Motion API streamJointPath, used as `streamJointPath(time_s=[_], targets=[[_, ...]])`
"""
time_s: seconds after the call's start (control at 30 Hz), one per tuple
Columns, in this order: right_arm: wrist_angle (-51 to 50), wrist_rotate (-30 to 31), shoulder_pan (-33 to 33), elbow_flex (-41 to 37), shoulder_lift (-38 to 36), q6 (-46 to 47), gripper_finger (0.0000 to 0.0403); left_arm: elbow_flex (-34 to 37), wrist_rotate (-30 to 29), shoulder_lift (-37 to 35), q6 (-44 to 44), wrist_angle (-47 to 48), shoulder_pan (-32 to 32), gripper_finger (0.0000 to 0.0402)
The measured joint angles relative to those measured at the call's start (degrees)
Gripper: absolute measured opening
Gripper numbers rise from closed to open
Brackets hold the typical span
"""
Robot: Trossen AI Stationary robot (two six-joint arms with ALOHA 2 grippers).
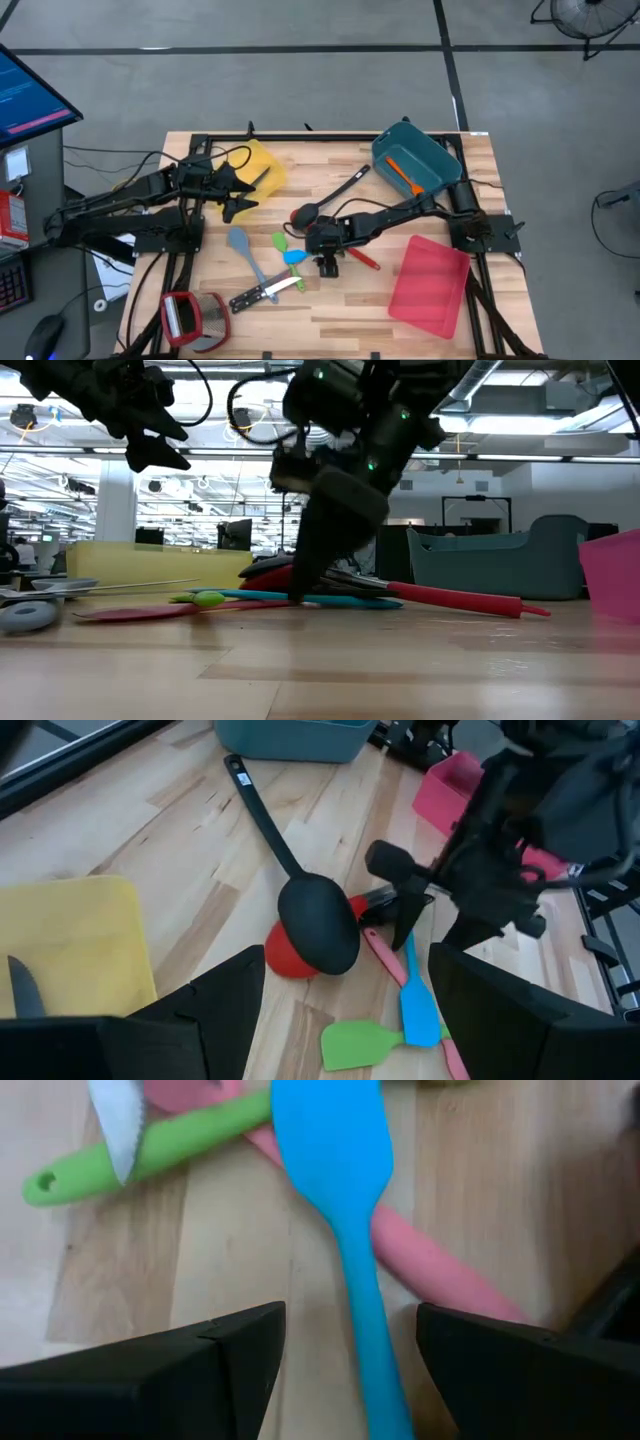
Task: Pick & Place Kitchen Items
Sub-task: Put the blue spatula into the green bin
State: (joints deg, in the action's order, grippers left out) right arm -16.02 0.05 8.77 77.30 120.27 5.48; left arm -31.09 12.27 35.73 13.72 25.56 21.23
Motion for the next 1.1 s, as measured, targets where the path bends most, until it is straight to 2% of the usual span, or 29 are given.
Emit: streamJointPath(time_s=[0.13, 0.23, 0.33, 0.5, 0.63, 0.9, 1.1], targets=[[-0.6, 0.4, 0.2, 0.2, 0.7, 1.1, 0.0220, 0.0, 0.0, 0.0, 0.0, 0.0, 0.0, 0.0262], [-1.6, 3.0, 0.3, 0.3, 0.7, 2.1, 0.0206, 0.0, 0.0, 0.0, 0.0, 0.0, 0.0, 0.0262], [-2.2, 4.8, 0.2, 0.3, 0.7, 2.6, 0.0164, 0.0, 0.0, 0.0, 0.0, 0.0, 0.0, 0.0262], [-2.5, 3.6, -0.7, 0.2, 0.8, 4.1, 0.0073, 0.0, 0.0, 0.0, 0.2, -0.1, 0.0, 0.0262], [-2.6, 3.8, -0.6, 0.2, 0.8, 4.3, 0.0031, 0.0, 0.0, 0.0, 0.2, -0.1, 0.0, 0.0259], [-2.1, 3.2, -0.6, 0.0, 0.1, 6.5, 0.0019, 0.0, 0.0, 0.0, 0.2, -0.1, 0.0, 0.0257], [-2.7, 2.6, -1.3, -0.2, -4.6, 7.0, 0.0016, 0.0, 0.0, 0.0, 0.2, -0.2, 0.0, 0.0257]])
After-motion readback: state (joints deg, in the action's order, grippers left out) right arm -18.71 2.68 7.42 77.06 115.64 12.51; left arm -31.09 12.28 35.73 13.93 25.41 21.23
